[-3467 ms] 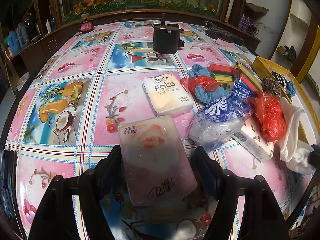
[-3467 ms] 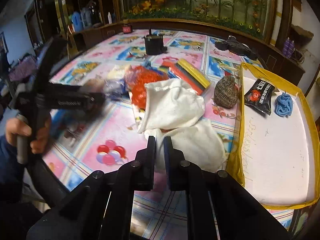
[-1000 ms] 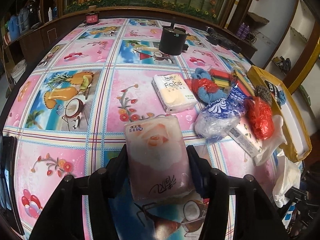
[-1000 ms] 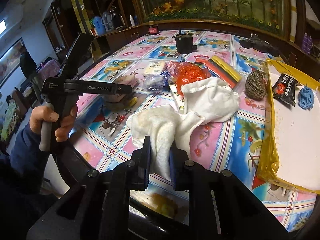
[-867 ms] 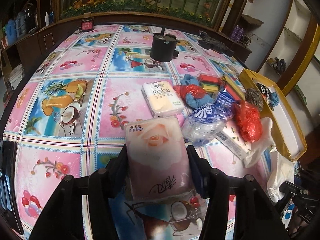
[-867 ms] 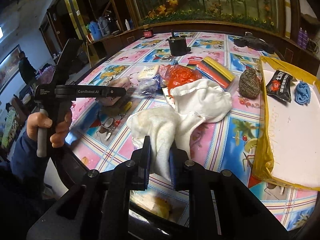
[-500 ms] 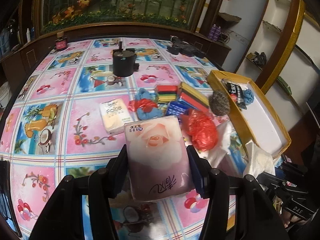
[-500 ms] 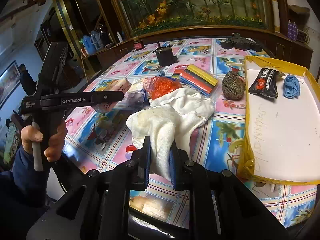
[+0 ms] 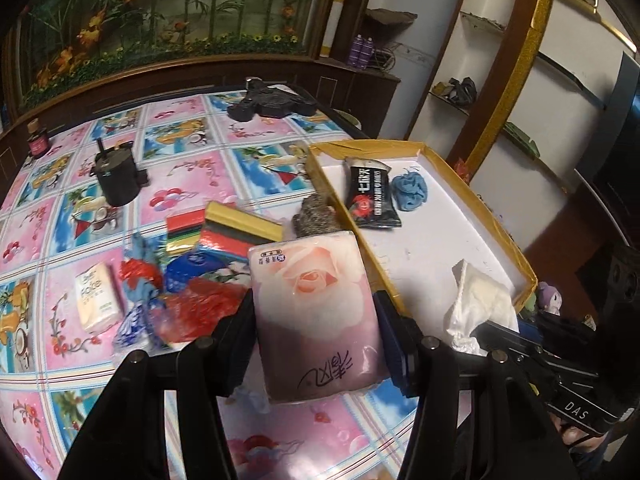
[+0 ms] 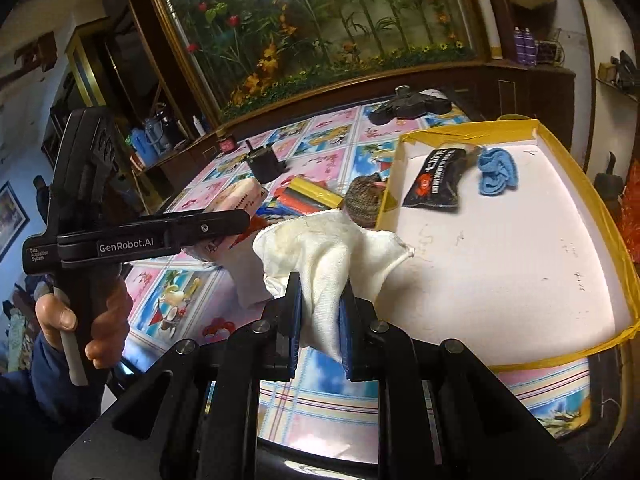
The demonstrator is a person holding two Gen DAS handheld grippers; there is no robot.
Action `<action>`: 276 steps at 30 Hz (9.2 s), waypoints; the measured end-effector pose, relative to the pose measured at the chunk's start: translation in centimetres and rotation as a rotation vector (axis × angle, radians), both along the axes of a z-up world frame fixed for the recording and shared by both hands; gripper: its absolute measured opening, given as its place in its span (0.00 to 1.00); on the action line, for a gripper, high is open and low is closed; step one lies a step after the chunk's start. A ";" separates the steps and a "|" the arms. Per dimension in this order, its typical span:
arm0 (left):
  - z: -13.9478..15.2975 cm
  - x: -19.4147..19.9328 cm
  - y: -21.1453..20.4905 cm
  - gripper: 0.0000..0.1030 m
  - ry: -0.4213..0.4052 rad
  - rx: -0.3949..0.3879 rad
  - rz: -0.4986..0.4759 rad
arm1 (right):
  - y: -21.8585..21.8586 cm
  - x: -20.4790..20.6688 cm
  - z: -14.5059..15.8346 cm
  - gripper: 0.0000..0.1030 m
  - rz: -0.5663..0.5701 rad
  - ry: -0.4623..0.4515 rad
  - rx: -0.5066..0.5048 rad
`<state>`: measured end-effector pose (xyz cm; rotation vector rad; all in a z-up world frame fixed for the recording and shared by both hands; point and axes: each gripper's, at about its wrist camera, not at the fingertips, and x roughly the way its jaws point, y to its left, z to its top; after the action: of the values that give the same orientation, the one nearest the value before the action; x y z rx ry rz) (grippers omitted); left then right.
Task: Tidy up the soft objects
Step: 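Place the tissue pack in the tray with the left tool while the right drops the cloth, then withdraw both tools from the tray back over the tablecloth, then grasp the blue-white plastic bag with the left tool while the right tool grasps another white cloth, then carry the blue-white bag over the tray with the left tool while the right tool carries the white cloth, then lower the blue-white bag into the tray and open the left tool while the right tool releases the cloth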
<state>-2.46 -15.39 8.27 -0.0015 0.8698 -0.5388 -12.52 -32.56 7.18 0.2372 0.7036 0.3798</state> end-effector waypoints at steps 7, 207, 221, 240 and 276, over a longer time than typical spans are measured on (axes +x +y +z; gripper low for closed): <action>0.0 1.2 -7.2 0.55 0.012 0.034 -0.104 | -5.0 1.6 0.8 0.15 -0.121 0.021 -0.007; -2.4 -2.0 8.3 0.55 -0.362 0.114 0.170 | 7.8 4.8 -1.6 0.10 -0.060 0.042 0.052; -0.9 -2.9 5.2 0.55 -0.367 0.029 0.120 | 3.3 3.0 0.3 0.10 -0.153 -0.015 0.089; -2.4 -0.7 -9.3 0.55 -0.073 -0.098 -0.109 | -9.3 0.6 0.2 0.10 -0.481 -0.001 -0.002; -2.3 -1.9 -6.3 0.67 -0.112 -0.167 -0.083 | -9.9 0.1 0.7 0.52 -0.513 0.014 -0.093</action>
<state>-4.36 -21.73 5.97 -0.0869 0.7162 -0.6818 -12.37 -42.42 7.90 0.3219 0.6460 -0.1435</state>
